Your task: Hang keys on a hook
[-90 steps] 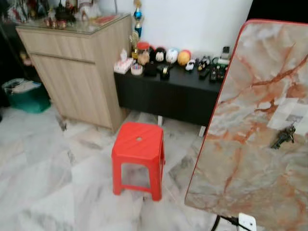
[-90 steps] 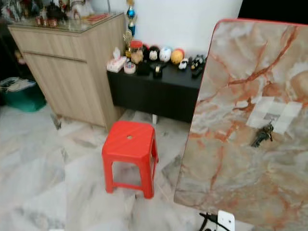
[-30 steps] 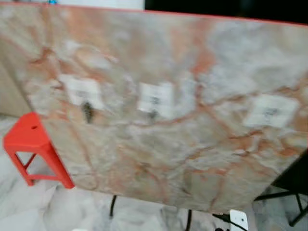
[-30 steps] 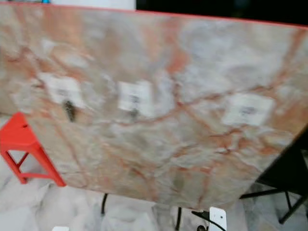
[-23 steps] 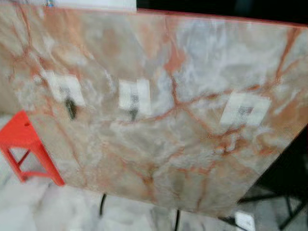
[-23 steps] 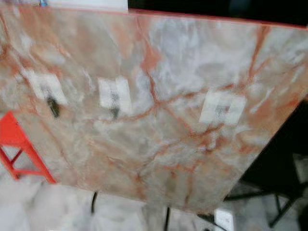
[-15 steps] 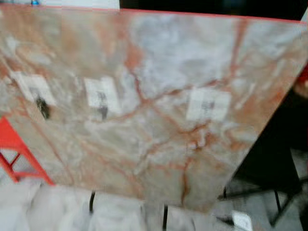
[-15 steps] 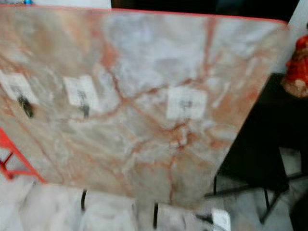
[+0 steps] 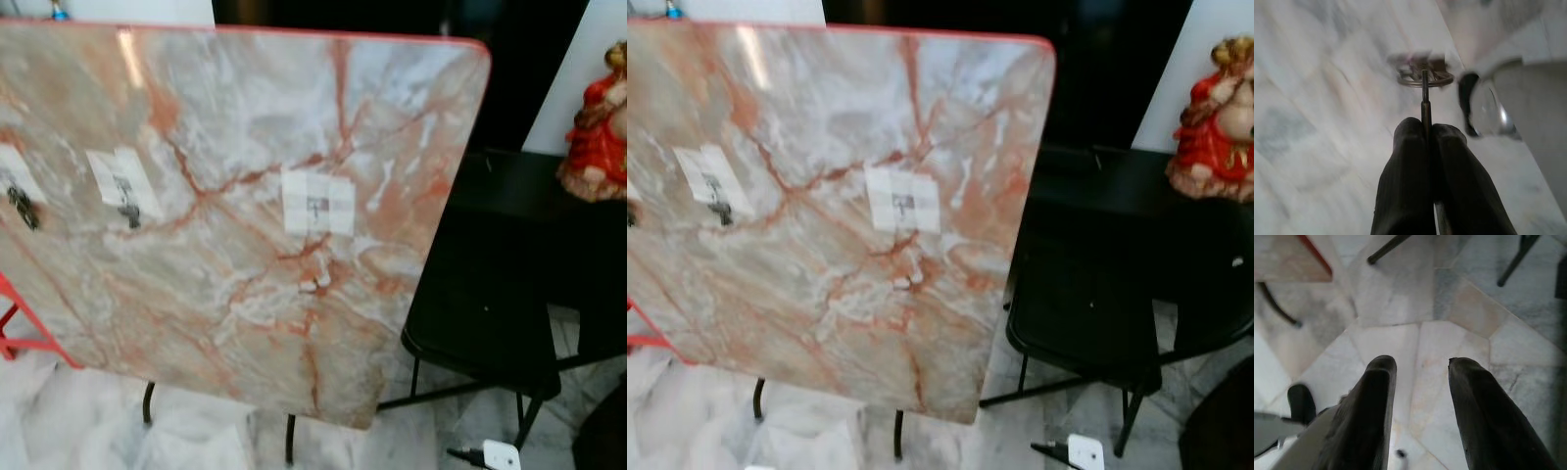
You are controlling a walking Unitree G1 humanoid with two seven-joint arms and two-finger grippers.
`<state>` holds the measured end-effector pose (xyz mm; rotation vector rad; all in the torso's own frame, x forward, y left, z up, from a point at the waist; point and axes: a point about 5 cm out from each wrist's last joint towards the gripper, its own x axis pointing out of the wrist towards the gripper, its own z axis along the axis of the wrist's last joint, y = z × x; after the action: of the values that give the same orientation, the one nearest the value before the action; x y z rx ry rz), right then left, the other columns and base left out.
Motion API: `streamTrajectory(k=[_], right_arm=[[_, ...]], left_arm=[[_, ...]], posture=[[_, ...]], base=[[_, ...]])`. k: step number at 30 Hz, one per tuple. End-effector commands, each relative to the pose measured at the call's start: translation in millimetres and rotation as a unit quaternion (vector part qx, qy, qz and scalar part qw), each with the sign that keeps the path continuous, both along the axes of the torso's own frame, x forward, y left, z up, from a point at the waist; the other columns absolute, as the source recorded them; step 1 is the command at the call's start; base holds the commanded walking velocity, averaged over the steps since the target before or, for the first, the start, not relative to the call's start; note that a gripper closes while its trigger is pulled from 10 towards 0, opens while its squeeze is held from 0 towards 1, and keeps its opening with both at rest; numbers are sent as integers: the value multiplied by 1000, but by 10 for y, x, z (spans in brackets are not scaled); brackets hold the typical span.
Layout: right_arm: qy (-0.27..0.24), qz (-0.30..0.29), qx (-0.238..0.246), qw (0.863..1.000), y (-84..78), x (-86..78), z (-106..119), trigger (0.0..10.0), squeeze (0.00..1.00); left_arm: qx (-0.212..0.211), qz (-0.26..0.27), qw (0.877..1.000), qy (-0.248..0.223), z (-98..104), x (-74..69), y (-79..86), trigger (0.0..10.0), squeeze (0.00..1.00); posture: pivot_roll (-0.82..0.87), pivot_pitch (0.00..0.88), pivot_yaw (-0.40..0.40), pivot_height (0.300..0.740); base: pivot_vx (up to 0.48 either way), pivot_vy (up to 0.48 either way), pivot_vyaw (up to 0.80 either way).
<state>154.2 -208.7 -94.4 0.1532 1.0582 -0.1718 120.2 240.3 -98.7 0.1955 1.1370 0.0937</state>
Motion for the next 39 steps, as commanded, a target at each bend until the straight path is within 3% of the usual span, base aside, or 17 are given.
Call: streamTrajectory(k=[1,13,21,28,30,31,33,36,37,38,39], right_arm=[[-3,-7,-4,1000,-42,10,12,10000,0],[0,-3,-5,1000,-45,-11,4,10000,0],[1,-1,-4,1000,-50,-25,0,10000,0],[1,1,-5,1000,-54,-25,1,10000,0],[0,2,-4,1000,-58,-17,6,10000,0],[0,2,-4,1000,-58,-17,6,10000,0],[-2,3,-5,1000,-66,-6,11,10000,0],[-2,4,-5,1000,-68,-3,13,10000,0],[-1,6,-5,1000,-70,-2,14,10000,0],[-1,7,-6,1000,-76,0,16,10000,0],[0,9,-6,1000,-77,0,16,10000,0]], left_arm=[[-1,-7,1000,3,-5,1,-20,10000,0],[0,-6,1000,6,-15,-40,-13,10000,0],[14,13,1000,-9,10,13,22,10000,0],[36,20,997,-69,137,308,76,10000,0],[48,18,992,-113,244,506,115,10000,0],[48,18,992,-113,244,506,115,10000,0],[66,11,979,-192,461,810,206,10000,0],[75,1,960,-268,681,1056,231,10000,0],[79,-9,950,-301,792,1157,209,10000,0],[85,-26,932,-352,974,1288,131,10000,0],[87,-33,923,-374,1063,1330,73,10000,0]], posture=[[44,0,-36,740],[45,0,-39,740],[40,0,-37,740],[42,0,-35,740],[47,0,-37,740],[47,0,-37,740],[54,0,-44,740],[62,0,-48,740],[62,0,-48,740],[71,0,-56,740],[71,0,-56,740]], base=[[0,-364,0],[0,-368,0],[0,0,0],[0,0,0],[0,0,0],[0,0,0],[0,0,0],[0,0,0],[0,0,0],[0,0,0],[0,0,0]])
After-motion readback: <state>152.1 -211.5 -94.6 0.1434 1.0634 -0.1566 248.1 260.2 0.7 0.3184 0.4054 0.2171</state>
